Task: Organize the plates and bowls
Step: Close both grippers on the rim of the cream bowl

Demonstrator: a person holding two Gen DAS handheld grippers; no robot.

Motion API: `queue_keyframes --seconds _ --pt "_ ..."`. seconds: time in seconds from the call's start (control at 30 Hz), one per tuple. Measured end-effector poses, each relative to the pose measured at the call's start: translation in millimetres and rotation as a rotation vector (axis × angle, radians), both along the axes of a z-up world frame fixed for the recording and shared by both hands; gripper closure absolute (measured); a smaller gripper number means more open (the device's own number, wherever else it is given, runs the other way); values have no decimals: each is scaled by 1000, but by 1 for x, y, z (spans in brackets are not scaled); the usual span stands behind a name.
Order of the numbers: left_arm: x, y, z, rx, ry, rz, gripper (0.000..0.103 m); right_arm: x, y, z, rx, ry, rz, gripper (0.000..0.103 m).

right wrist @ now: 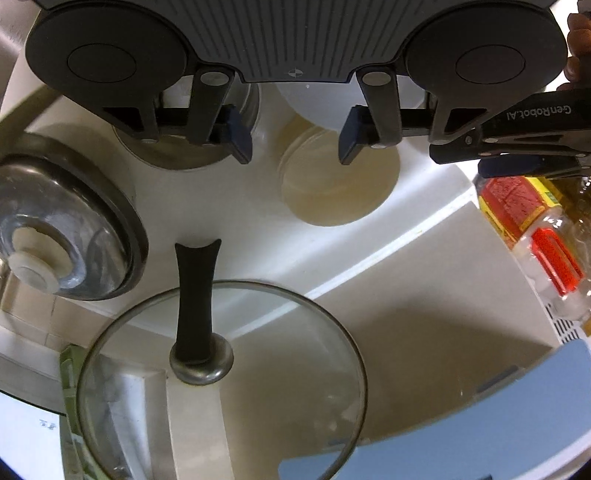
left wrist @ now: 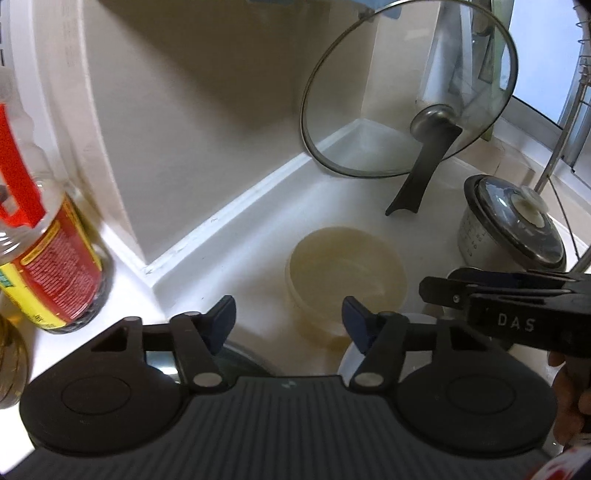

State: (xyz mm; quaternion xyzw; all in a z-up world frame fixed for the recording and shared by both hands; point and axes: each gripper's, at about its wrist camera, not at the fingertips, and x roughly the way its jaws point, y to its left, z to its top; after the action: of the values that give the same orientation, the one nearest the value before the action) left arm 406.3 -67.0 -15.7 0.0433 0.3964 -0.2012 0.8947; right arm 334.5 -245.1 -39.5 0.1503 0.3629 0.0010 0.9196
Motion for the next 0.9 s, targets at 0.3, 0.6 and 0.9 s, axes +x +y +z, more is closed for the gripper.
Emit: queue_keyframes --seconds 0.3,0.6,0.9 --pt "23 -16 -15 18 22 -13 57 25 -11 -16 42 50 -4 67" --pt "40 -28 -29 53 55 -29 69 41 -12 -27 41 84 2 74" --pt "51 -34 -40 75 75 -40 75 55 -9 -36 31 111 18 82"
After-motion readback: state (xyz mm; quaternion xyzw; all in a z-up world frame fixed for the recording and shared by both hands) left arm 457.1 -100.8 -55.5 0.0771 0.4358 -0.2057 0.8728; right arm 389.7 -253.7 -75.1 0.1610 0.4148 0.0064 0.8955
